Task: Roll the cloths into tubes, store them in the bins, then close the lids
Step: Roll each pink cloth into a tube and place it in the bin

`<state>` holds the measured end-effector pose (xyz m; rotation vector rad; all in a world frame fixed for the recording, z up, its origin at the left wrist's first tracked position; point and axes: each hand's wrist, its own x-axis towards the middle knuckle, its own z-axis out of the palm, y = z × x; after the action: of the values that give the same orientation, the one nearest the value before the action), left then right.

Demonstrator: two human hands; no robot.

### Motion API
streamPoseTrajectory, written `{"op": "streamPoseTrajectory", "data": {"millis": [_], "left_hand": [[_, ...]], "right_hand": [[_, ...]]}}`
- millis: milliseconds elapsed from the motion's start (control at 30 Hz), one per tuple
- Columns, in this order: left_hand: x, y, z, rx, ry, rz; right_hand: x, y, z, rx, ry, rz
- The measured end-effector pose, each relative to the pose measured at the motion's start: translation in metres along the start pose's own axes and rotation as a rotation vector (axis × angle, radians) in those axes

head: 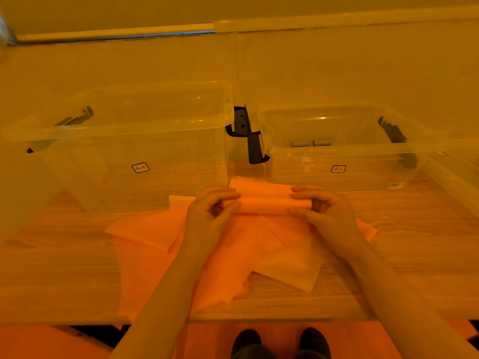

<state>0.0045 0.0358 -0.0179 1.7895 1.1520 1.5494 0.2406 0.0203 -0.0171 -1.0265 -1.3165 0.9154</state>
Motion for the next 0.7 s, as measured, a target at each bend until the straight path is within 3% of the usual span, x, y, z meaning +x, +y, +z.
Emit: {"op": "streamPoseTrajectory", "data": {"millis": [300, 700], "left_hand": [[-0.0034, 0.0063, 0.0002, 0.02, -0.017, -0.09], [-0.0022, 0.006, 0.0045, 0.014, 0.076, -0.018]], "right_hand": [[-0.0025, -0.0053, 0.0036, -0.043, 0.085, 0.002], [0.0, -0.0035, 0.0052, 0.056, 0.164, -0.038]]}}
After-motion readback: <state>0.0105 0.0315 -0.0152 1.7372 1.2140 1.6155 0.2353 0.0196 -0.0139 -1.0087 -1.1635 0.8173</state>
